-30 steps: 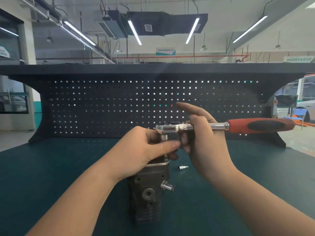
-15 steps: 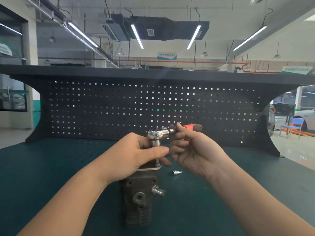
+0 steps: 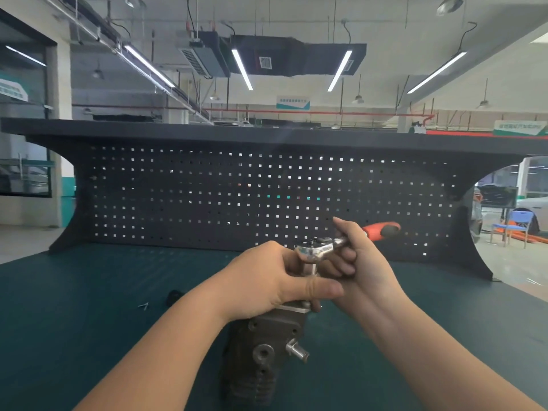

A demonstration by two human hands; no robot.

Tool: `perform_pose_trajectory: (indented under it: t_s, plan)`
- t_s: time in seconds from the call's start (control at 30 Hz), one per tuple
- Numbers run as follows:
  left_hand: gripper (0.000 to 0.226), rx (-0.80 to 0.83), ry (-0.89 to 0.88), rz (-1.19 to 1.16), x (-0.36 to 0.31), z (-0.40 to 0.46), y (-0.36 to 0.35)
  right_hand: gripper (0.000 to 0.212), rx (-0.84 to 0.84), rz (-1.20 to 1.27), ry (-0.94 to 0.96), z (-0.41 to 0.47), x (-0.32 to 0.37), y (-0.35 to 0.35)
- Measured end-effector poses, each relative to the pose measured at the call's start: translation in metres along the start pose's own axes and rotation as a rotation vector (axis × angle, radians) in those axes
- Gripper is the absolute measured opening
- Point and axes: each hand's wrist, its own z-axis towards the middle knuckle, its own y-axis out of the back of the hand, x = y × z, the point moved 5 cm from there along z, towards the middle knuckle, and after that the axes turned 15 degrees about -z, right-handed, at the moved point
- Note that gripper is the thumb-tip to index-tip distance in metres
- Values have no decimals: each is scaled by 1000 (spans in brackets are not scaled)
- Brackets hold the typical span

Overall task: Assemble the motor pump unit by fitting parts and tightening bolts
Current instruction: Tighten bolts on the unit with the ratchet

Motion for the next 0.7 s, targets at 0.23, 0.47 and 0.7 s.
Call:
perform_pose_trajectory:
  t_s: [0.23,0.47,0.7]
  plan:
    - [63,-62,-27,119,-1,-5,14,47,-50,429,-8,21,10,17]
    - [39,13,113,519,6,-26,22,33,-365,-478,319,57,12,91]
    - [17,-139,109,579,1,-18,17,10,-36,-2039,450,63,-38,100]
